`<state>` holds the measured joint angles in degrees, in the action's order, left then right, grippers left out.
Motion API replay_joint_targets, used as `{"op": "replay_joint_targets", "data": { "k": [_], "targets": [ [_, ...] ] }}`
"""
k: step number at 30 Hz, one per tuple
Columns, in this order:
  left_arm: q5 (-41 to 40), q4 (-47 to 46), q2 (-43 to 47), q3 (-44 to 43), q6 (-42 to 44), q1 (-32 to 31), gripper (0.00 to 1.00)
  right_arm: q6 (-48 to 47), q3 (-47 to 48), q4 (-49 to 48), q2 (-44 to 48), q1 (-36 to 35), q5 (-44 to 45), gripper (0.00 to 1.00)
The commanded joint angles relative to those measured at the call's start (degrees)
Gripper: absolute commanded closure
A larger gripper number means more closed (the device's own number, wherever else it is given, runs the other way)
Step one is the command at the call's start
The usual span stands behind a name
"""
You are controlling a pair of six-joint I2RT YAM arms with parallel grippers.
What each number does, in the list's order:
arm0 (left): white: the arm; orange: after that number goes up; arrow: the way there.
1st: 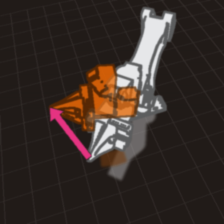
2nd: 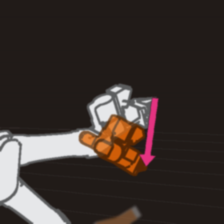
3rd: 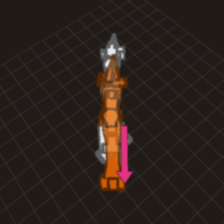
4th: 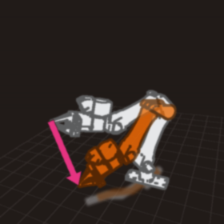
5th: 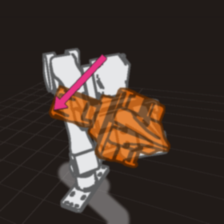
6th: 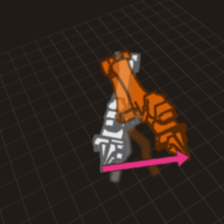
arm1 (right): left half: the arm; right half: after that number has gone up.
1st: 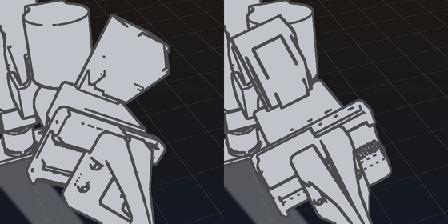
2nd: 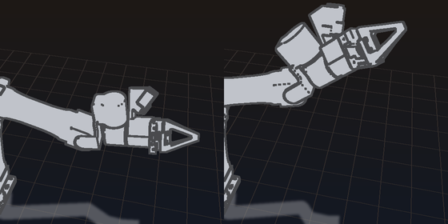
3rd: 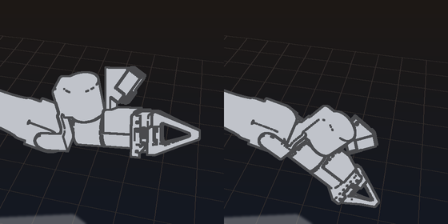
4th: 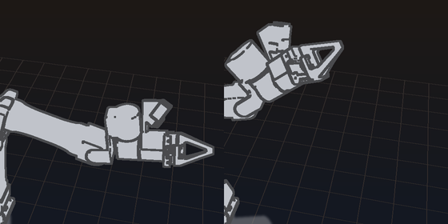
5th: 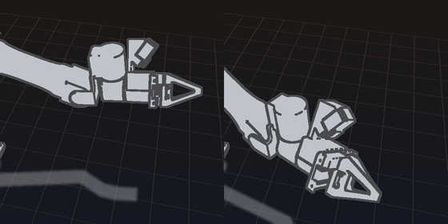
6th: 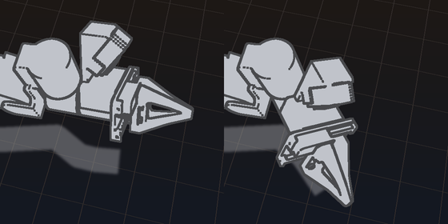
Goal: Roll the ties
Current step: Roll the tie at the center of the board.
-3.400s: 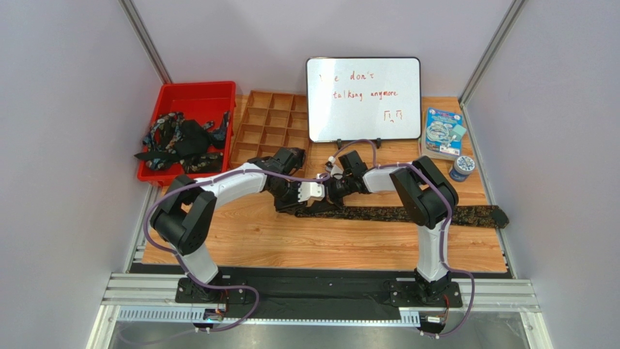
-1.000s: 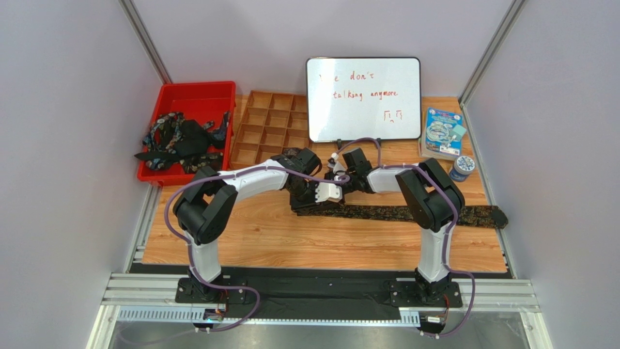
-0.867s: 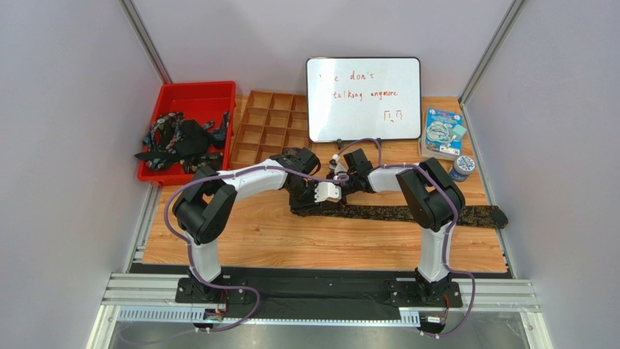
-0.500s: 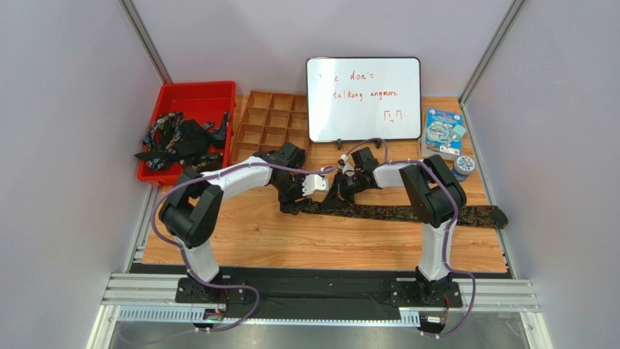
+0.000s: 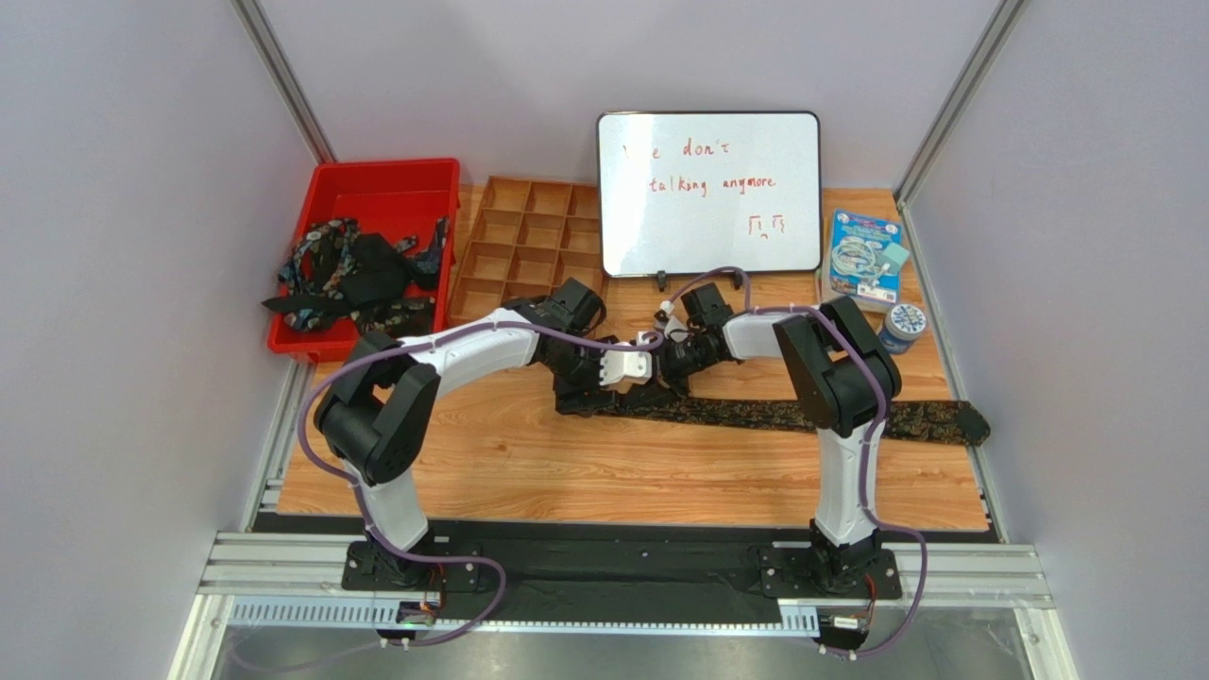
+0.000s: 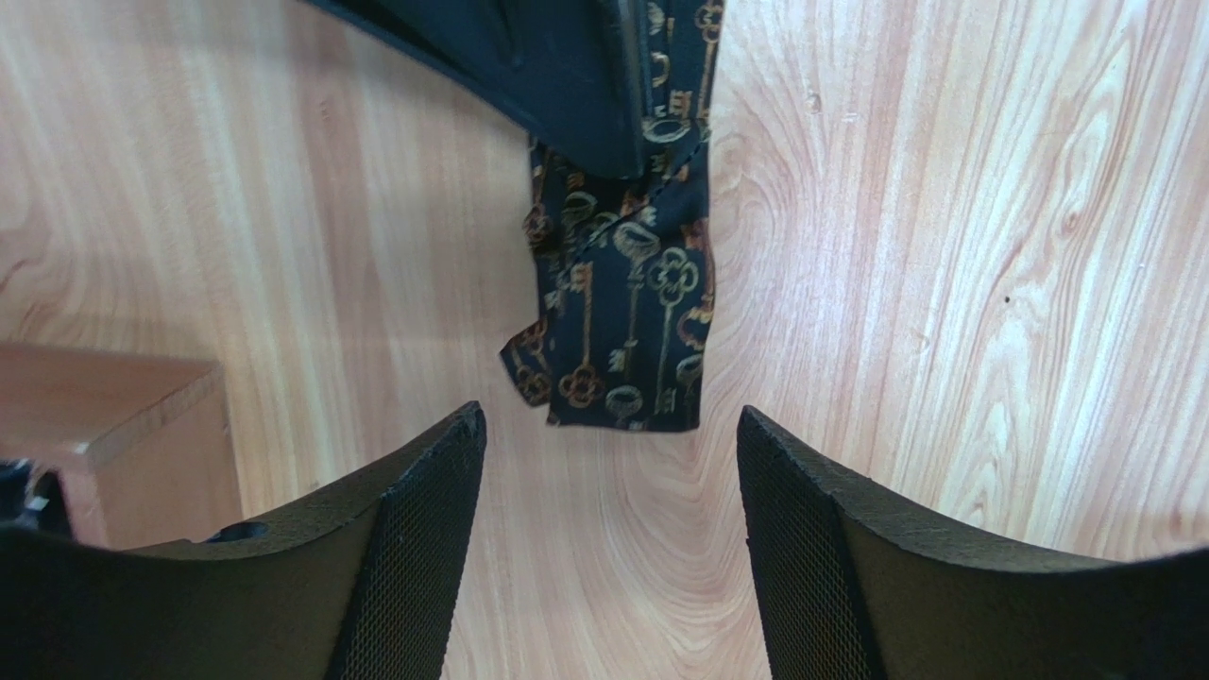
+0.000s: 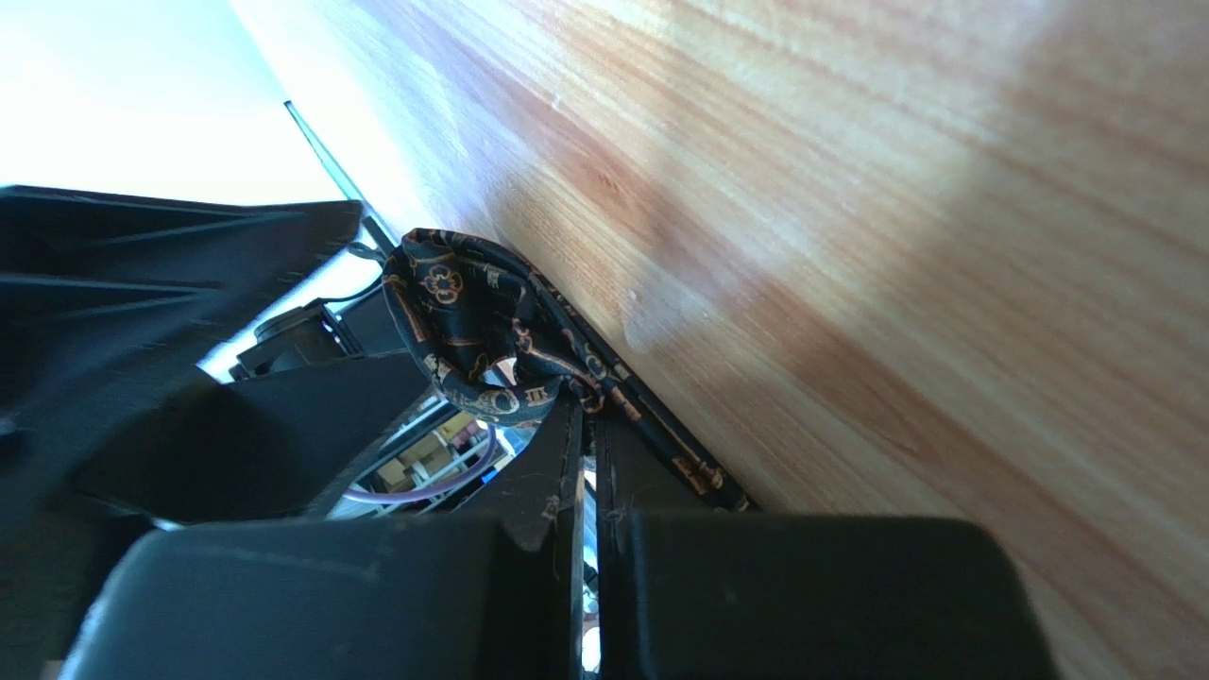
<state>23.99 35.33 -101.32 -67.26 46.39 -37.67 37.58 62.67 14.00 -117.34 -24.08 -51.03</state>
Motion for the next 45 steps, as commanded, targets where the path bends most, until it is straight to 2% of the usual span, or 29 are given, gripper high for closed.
{"op": "replay_joint_targets", "data": {
  "k": [1, 7, 8, 11, 14, 17, 23, 29, 36, 41, 45],
  "targets": [
    [-2.2, -0.3, -2.2, -2.3, 3.4, -2.2, 0.3, -1.6, 0.6, 2.2, -2.1, 0.3, 3.9, 1.0],
    [-7.1, -0.4, -5.3, -3.4, 3.2, -2.7, 0.38, -2.3, 0.5, 2.3, -2.4, 0.3, 3.8, 1.0],
    [-7.4, -0.4, -5.3, -3.3, 3.4, -2.7, 0.42, -2.3, 0.6, 2.3, -2.5, 0.3, 3.9, 1.0],
    [-6.5, -2.2, -2.9, -1.1, 4.1, -2.6, 0.52, -2.9, 0.8, 2.8, -2.6, 0.4, 4.1, 1.0],
    [-2.2, -2.7, 0.8, 0.2, 3.6, -2.7, 0.59, -2.7, 0.7, 2.8, -2.6, 0.3, 4.3, 1.0],
    [2.4, -2.4, 3.0, -0.4, 1.5, -2.6, 0.58, -2.2, 0.6, 2.3, -2.7, 0.3, 4.1, 1.0],
    [7.1, -0.8, 0.5, -4.4, -0.6, -3.5, 0.55, -1.2, 1.0, 1.0, -3.0, 0.3, 3.6, 1.0],
    [6.2, 1.8, -4.5, -8.1, -0.2, -4.7, 0.52, -0.8, 1.0, 0.7, -3.2, 0.3, 2.9, 1.0],
    [3.4, 0.6, -7.8, -9.6, -1.2, -5.6, 0.5, -0.2, 1.0, -0.2, -3.3, 0.3, 1.5, 1.0],
    [0.8, -0.1, -10.0, -11.0, -2.3, -6.1, 0.57, 0.6, 1.3, -0.6, -2.0, 0.4, 0.1, 1.0],
    [-0.2, 1.3, -10.8, -11.8, -2.4, -6.4, 0.62, 2.1, 1.2, -0.1, 1.4, 1.1, -1.6, 0.89]
  ]
}}
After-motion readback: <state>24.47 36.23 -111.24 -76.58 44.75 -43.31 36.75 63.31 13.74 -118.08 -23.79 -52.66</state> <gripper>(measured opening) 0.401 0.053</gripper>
